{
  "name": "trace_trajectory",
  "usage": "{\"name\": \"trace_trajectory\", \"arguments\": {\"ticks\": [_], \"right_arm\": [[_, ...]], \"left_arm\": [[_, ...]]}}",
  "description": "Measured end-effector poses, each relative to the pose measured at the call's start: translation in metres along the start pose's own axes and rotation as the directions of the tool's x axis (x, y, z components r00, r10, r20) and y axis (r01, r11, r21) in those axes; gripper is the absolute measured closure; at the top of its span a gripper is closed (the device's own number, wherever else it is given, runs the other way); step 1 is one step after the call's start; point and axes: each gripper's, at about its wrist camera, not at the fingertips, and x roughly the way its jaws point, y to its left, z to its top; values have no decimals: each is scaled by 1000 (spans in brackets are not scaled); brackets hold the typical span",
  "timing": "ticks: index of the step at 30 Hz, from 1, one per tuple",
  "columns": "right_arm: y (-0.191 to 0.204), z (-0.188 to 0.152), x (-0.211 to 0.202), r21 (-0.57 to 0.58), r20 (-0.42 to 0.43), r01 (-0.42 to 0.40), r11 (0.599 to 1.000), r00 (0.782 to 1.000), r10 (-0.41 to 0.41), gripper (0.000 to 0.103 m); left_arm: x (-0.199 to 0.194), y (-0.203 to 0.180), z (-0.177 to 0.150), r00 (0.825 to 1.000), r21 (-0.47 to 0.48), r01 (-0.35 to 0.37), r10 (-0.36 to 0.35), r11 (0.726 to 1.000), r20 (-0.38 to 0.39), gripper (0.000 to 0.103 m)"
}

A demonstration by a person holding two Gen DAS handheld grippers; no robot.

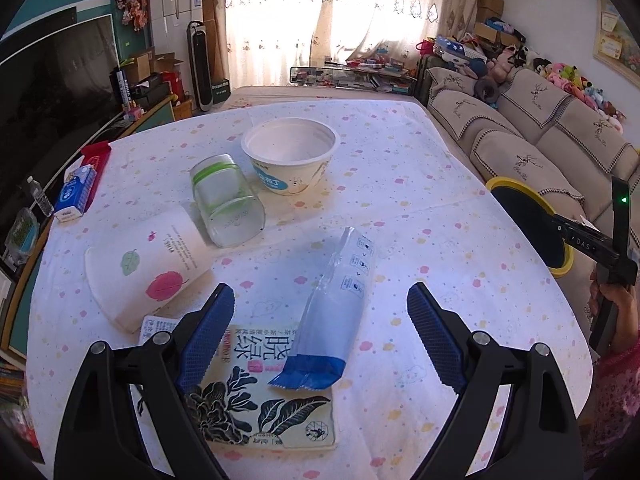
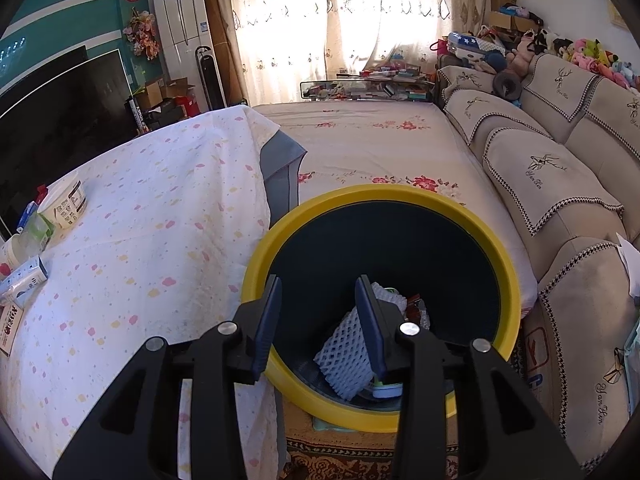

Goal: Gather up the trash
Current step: 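Grasp the clear plastic packet with blue end using the left gripper, then carry the clear packet into the bin and open the left gripper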

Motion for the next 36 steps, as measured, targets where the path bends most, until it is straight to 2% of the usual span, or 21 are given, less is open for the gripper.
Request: {"name": "trace_trajectory", "arguments": {"ticks": [6,10,13,15,16,26,31,36], "right_arm": [[2,1,4,0,-7,-11,1000,1000,11,66],[-2,0,6,13,-11,-14,1000,1000,15,66],[-3,-2,7,19,-13,-14,1000,1000,14,66],[-4,-3,7,23,-14,-14,1000,1000,15,66],[-4,-3,6,25,-14,-15,1000,1000,16,66],[-8,-1,-12,47,34,-32,998,999,30,66],[-17,0,-35,60,80,-30,998,996,25,66],[-34,-2,-60,62,120,3,998,993,-11,66]], "left_arm": [[27,-8,6,997,31,5,-2,1000,-71,32],[39,-10,8,994,40,-5,10,999,-109,39],[44,-10,9,992,39,-2,7,999,-123,52],[45,-10,10,992,40,-5,10,999,-127,69],[45,-9,11,992,32,3,1,999,-128,73],[12,-29,19,997,34,74,-72,997,-38,74],[-1,-70,29,989,78,148,-149,986,0,74],[15,-127,48,973,138,230,-229,963,-25,74]]}}
